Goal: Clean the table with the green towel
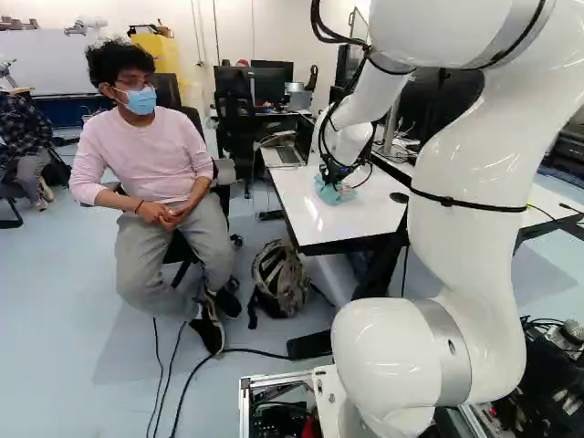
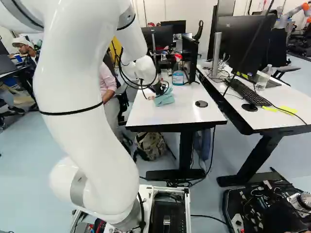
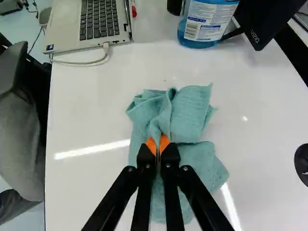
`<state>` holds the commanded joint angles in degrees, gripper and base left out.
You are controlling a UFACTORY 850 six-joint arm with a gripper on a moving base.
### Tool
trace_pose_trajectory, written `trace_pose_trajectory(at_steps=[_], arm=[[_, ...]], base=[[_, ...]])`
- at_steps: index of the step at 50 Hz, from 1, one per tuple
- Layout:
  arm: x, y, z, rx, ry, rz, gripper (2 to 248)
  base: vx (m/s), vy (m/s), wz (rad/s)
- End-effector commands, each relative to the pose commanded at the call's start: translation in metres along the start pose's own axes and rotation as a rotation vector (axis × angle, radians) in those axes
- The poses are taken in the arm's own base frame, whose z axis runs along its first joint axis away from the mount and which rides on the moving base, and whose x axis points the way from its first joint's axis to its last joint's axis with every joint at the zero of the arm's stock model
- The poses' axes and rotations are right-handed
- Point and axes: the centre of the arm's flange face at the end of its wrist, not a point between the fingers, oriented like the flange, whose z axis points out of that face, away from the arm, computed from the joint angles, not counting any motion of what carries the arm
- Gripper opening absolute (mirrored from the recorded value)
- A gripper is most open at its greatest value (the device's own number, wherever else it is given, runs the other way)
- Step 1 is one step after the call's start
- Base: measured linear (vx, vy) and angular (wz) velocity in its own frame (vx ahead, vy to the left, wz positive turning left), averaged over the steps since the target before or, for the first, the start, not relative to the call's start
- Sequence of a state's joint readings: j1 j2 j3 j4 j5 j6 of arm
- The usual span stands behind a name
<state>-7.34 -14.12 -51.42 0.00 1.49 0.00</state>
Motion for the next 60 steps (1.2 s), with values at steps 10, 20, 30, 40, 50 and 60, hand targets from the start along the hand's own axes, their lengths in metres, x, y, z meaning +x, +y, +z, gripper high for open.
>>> trace_pose_trajectory(at_steps=[10, 20, 30, 40, 50, 60], arm=[[-0.014, 0.003, -0.012, -0.004, -0.007, 0.005, 28], [-0.028, 0.011, -0.024, -0.014, -0.013, 0.017, 28], [-0.035, 0.025, -0.029, -0.032, -0.016, 0.040, 28], [-0.033, 0.041, -0.028, -0.052, -0.015, 0.066, 28], [-0.031, 0.058, -0.026, -0.073, -0.014, 0.092, 28], [-0.026, 0.074, -0.022, -0.092, -0.011, 0.116, 28]], base=[[0.000, 0.000, 0.000], [0.000, 0.000, 0.000], [0.000, 0.000, 0.000], [0.000, 0.000, 0.000], [0.000, 0.000, 0.000], [0.000, 0.000, 0.000]])
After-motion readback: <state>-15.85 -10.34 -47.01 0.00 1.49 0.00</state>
